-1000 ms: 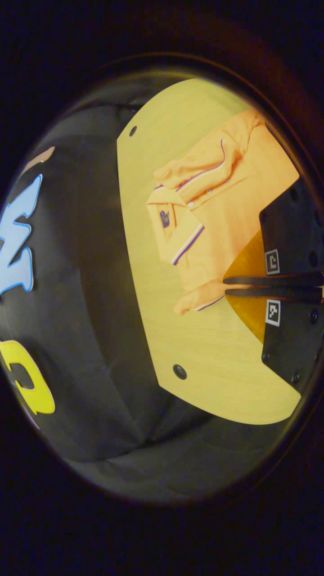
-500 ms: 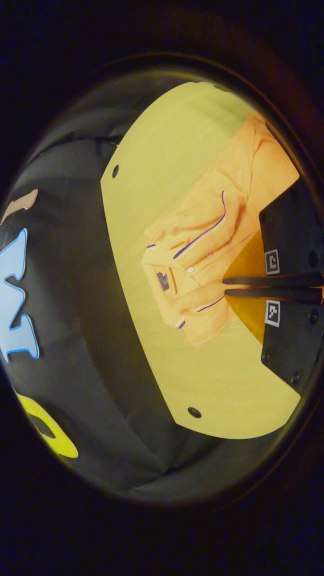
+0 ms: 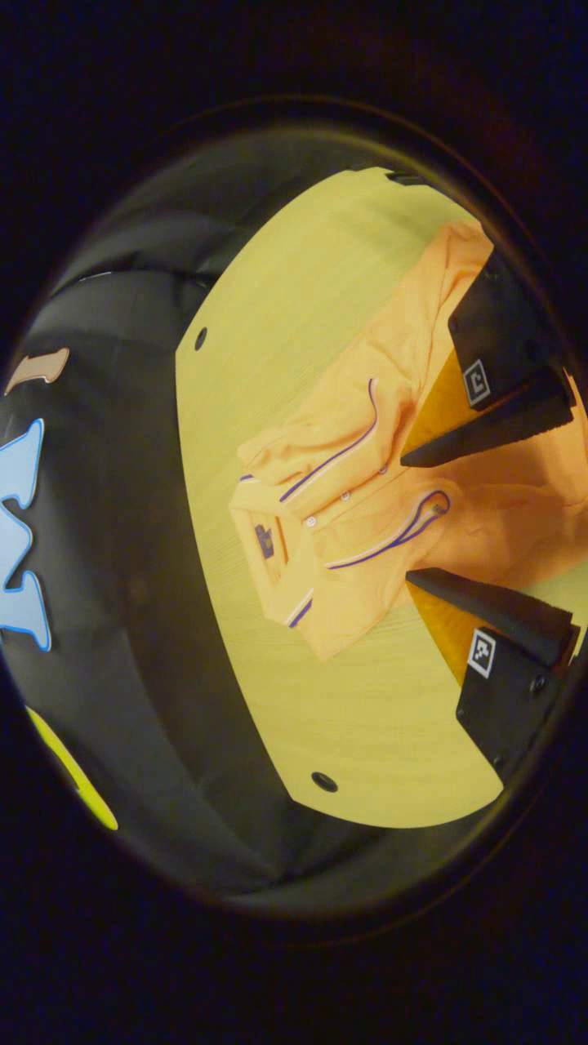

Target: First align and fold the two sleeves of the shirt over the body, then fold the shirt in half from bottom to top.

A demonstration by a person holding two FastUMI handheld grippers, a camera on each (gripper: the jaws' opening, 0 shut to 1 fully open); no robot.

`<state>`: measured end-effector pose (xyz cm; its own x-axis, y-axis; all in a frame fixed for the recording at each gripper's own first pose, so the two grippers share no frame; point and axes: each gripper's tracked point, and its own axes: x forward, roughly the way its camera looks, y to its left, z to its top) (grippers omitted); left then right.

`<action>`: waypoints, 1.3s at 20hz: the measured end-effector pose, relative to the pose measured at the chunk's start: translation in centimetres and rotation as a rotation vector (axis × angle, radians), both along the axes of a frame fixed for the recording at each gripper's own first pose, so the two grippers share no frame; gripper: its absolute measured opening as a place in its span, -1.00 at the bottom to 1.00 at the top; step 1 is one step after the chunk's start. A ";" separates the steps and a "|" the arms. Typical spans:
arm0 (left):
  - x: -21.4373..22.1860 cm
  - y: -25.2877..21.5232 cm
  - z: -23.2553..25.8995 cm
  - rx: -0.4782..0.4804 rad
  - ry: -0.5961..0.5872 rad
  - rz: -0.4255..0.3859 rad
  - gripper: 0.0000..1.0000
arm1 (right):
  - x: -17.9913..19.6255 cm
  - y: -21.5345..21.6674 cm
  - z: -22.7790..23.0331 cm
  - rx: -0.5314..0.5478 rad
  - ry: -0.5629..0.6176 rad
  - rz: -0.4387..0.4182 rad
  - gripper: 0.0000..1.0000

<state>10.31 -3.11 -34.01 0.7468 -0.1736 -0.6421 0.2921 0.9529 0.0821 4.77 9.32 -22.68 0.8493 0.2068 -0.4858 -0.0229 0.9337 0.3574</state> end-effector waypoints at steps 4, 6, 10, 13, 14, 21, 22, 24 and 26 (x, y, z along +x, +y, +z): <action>-2.1 2.4 1.9 -0.023 -0.027 0.042 0.75 | -0.1 0.5 -1.6 -0.015 0.029 0.040 -0.01; -3.9 3.5 2.7 -0.049 -0.030 0.059 0.75 | -0.3 0.9 -2.9 -0.030 0.058 0.071 -0.01; -8.9 5.9 2.7 -0.070 -0.001 0.092 0.75 | -1.4 1.6 -6.8 -0.064 0.167 0.142 0.00; -12.9 7.7 1.1 -0.055 0.055 0.115 0.75 | -2.8 2.2 -9.8 -0.087 0.265 0.193 0.00; -14.4 8.0 0.3 -0.052 0.075 0.121 0.56 | -3.5 2.2 -10.7 -0.100 0.299 0.210 0.00; -24.0 8.0 -5.3 -0.064 0.262 0.148 0.63 | -7.5 3.0 -17.0 -0.169 0.524 0.303 0.41; -25.2 7.9 -5.9 -0.069 0.288 0.153 0.63 | -8.3 2.9 -17.6 -0.184 0.545 0.311 0.41; -27.4 8.0 -6.6 -0.078 0.337 0.163 0.63 | -9.8 2.9 -18.6 -0.201 0.591 0.330 0.53; -29.0 7.8 -7.3 -0.080 0.374 0.161 0.58 | -10.9 2.7 -19.4 -0.220 0.629 0.335 0.71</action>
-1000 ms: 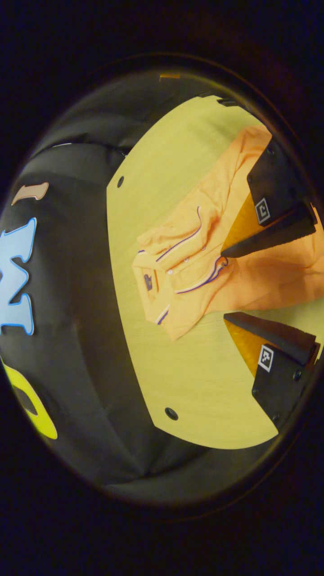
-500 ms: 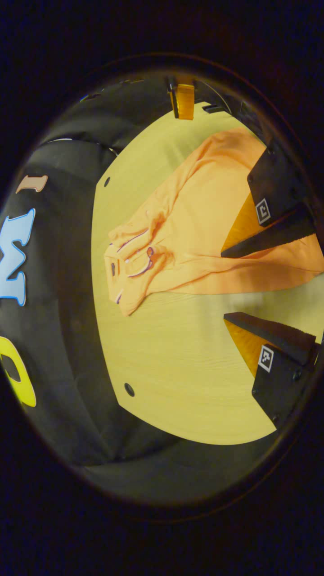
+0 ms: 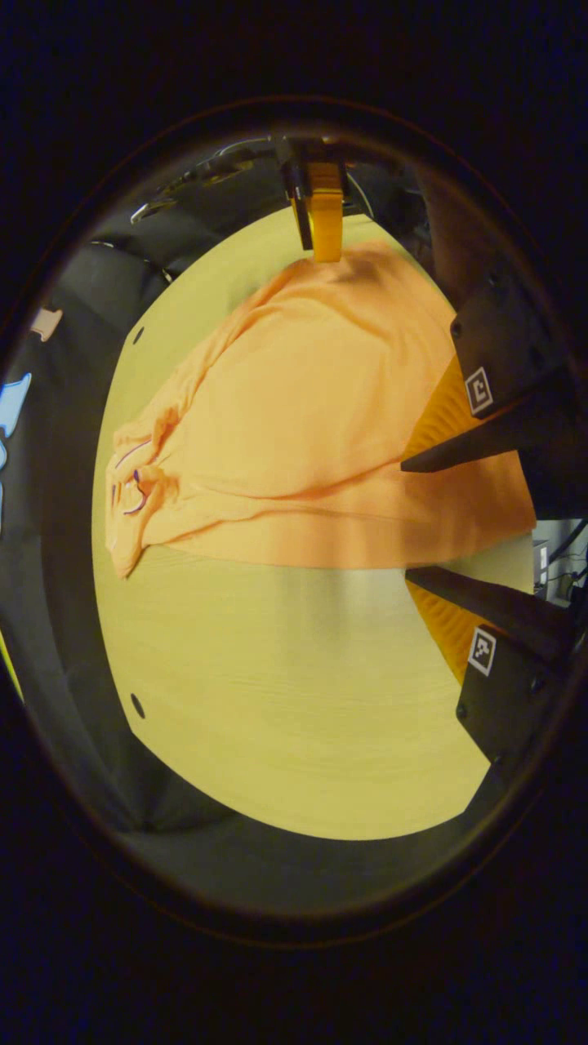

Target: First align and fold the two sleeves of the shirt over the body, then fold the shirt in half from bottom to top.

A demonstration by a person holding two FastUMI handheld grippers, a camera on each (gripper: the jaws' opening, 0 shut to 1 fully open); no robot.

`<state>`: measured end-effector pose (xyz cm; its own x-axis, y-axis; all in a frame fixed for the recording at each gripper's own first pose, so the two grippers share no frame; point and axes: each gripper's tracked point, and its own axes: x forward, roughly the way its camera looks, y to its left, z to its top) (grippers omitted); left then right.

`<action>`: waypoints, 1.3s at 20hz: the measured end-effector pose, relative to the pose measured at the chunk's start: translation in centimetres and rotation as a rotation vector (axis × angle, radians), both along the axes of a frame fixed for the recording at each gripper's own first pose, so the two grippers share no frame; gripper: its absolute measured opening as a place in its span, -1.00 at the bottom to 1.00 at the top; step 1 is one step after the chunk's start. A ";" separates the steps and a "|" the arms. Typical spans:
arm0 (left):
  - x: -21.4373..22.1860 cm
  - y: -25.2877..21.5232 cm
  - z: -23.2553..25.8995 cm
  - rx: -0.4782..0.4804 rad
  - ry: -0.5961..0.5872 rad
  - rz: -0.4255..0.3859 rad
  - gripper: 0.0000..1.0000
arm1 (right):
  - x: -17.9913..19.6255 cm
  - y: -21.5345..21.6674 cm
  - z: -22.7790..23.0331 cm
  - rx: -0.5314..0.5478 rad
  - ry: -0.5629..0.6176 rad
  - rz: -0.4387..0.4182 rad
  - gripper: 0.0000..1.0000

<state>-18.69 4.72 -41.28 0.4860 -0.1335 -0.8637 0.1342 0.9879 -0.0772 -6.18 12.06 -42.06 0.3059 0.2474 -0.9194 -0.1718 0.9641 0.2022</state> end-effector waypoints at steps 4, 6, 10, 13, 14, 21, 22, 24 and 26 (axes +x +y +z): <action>-0.9 -0.2 -1.2 0.027 0.051 -0.024 0.59 | -1.6 -0.2 -1.6 -0.045 0.064 0.016 0.80; -1.3 -0.2 -2.0 0.034 0.086 -0.027 0.59 | -2.4 -0.5 -2.2 -0.081 0.090 0.040 0.82; -1.5 0.0 -2.8 0.061 0.125 -0.027 0.58 | -3.2 -0.6 -3.3 -0.129 0.127 0.074 0.97; -1.4 -0.2 -2.8 0.118 0.141 -0.064 0.59 | -3.3 -0.6 -4.0 -0.165 0.151 0.091 0.97; -1.5 -0.2 -2.9 0.124 0.155 -0.066 0.59 | -3.4 -0.6 -4.2 -0.177 0.156 0.098 0.97; -1.1 -0.3 -2.9 0.114 0.194 -0.031 0.63 | -3.4 -0.6 -3.9 -0.206 0.243 0.082 0.97; -1.0 -0.2 -3.0 0.114 0.201 -0.028 0.62 | -3.4 -0.4 -4.0 -0.208 0.241 0.079 0.96; -1.0 -0.3 -3.0 0.115 0.211 -0.032 0.63 | -3.4 -0.4 -4.0 -0.210 0.237 0.089 0.96; -0.4 -0.7 -2.9 0.107 0.193 -0.032 0.19 | -3.0 -0.3 -4.0 -0.207 0.236 0.084 0.92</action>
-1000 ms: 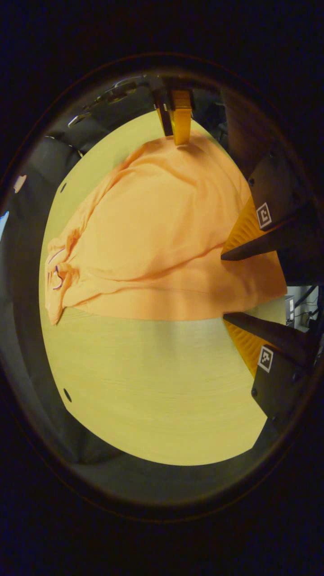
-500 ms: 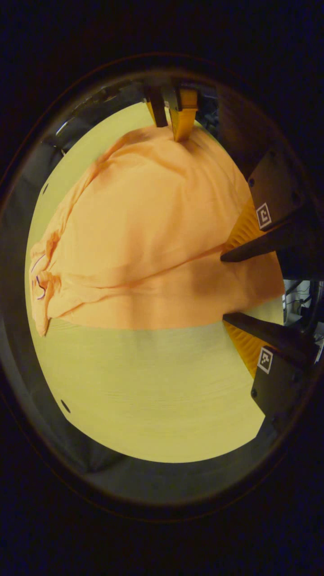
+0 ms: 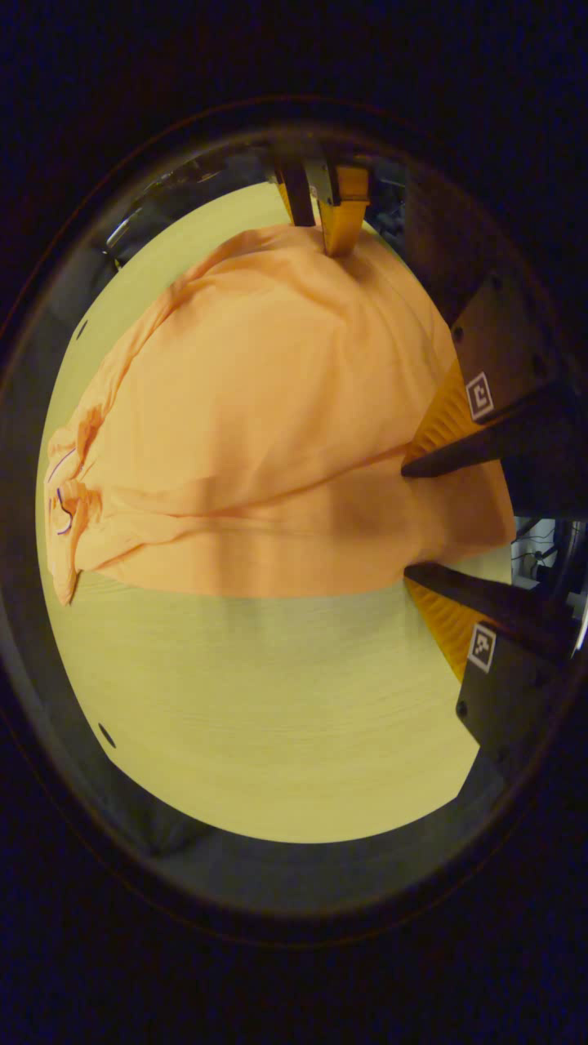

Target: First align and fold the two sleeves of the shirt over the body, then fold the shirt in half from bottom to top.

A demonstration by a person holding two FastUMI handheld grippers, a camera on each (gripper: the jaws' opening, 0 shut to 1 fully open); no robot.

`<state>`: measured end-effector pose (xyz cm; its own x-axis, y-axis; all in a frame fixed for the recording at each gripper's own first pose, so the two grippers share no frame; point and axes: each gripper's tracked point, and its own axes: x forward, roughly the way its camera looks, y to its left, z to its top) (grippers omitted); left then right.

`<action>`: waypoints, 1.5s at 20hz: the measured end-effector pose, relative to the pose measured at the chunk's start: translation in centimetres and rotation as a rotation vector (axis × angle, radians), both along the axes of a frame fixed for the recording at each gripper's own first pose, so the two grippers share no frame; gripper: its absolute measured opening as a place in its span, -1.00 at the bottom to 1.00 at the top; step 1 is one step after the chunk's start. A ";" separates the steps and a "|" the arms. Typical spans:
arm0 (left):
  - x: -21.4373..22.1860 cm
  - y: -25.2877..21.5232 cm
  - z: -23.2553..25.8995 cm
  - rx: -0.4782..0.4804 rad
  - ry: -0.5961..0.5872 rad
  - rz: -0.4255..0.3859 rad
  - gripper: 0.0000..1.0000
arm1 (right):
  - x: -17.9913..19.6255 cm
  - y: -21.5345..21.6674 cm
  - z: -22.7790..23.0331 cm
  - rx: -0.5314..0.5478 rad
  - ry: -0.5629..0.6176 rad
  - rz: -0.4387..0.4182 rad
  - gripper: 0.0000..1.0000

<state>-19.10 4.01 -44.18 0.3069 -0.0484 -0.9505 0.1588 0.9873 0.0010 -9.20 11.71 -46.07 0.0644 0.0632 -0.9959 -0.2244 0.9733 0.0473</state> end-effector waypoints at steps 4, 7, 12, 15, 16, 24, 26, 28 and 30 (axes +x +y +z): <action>1.0 -0.3 0.2 -0.046 -0.004 0.049 -0.75 | 0.4 0.3 0.2 0.015 -0.009 -0.015 -0.77; 0.9 -0.4 0.5 -0.058 -0.007 0.061 -0.88 | 0.6 0.4 0.1 0.024 -0.014 -0.017 -0.99; 2.1 -0.2 0.8 -0.085 -0.056 0.089 -0.88 | 1.0 0.6 0.3 0.047 -0.035 -0.033 -0.99; 2.9 0.7 2.0 -0.085 -0.098 0.127 -0.88 | 2.1 1.1 1.2 0.069 -0.062 -0.078 -0.99; 3.3 0.9 2.4 -0.084 -0.116 0.134 -0.88 | 2.8 1.4 1.8 0.079 -0.079 -0.085 -0.99; 9.0 1.4 7.0 -0.127 -0.230 0.173 -0.88 | 9.9 2.2 7.6 0.109 -0.265 -0.072 -0.99; 10.9 1.4 8.1 -0.135 -0.258 0.174 -0.88 | 11.9 2.5 8.9 0.117 -0.307 -0.073 -0.99; 13.0 1.6 9.4 -0.142 -0.288 0.179 -0.89 | 14.2 2.7 10.4 0.125 -0.354 -0.073 -0.99; 15.1 1.8 10.5 -0.146 -0.318 0.183 -0.89 | 16.8 3.3 11.7 0.135 -0.394 -0.075 -0.99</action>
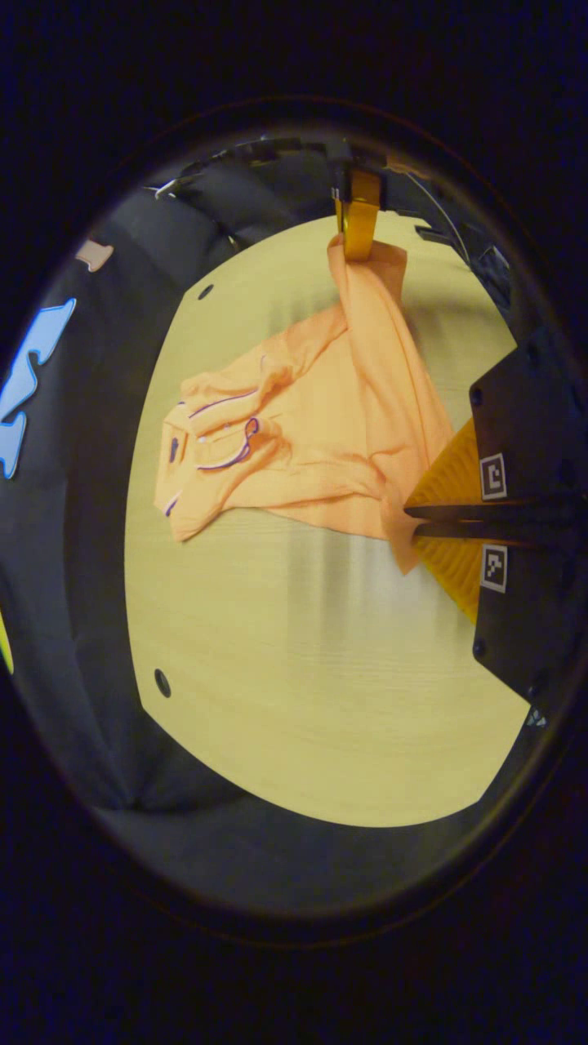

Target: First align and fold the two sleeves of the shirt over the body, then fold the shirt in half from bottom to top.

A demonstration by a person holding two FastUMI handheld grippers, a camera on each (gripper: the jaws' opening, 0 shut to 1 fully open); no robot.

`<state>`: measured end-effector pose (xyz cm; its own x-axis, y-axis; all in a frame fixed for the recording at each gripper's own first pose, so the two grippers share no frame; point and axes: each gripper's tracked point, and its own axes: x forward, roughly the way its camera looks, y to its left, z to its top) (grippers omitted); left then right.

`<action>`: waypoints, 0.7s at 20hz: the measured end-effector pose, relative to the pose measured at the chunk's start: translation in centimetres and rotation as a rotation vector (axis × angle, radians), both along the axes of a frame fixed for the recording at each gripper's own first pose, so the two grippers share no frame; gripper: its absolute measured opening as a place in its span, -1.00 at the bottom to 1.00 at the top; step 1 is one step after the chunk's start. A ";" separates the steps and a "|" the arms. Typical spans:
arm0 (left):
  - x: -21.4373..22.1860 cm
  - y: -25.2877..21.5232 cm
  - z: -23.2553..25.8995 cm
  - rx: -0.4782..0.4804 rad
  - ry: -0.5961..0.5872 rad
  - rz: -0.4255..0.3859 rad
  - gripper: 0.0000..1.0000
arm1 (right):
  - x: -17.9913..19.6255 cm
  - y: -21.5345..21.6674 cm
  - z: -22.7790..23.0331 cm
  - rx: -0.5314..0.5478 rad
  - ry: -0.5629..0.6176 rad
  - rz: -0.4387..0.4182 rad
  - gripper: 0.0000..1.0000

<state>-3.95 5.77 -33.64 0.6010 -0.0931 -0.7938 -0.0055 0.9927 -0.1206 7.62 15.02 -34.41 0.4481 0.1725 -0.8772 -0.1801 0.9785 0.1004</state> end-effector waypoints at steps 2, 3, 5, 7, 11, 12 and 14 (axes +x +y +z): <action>2.2 0.2 1.1 0.003 -0.031 -0.002 -0.89 | 2.4 0.3 1.2 0.006 -0.039 -0.003 -0.99; 3.1 0.3 1.7 0.004 -0.044 -0.006 -0.88 | 3.5 0.4 1.7 0.009 -0.058 -0.004 -0.99; 5.2 0.4 2.7 0.006 -0.069 -0.007 -0.88 | 5.7 0.7 2.8 0.016 -0.090 -0.007 -0.99; 7.6 0.5 3.6 0.003 -0.093 -0.003 -0.88 | 8.0 1.1 3.7 0.025 -0.118 -0.014 -0.99; 12.4 1.0 5.3 -0.012 -0.138 0.015 -0.88 | 12.3 1.5 5.1 0.040 -0.166 -0.031 -0.99; 13.5 1.2 5.6 -0.014 -0.146 0.018 -0.89 | 13.4 1.7 5.5 0.047 -0.177 -0.037 -0.99; 15.8 1.4 6.2 -0.020 -0.162 0.025 -0.89 | 15.8 2.1 5.9 0.061 -0.203 -0.049 -0.99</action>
<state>11.87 7.16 -27.44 0.7233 -0.0908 -0.6845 -0.0096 0.9899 -0.1414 23.39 17.12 -28.50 0.6234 0.1962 -0.7569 -0.1548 0.9798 0.1265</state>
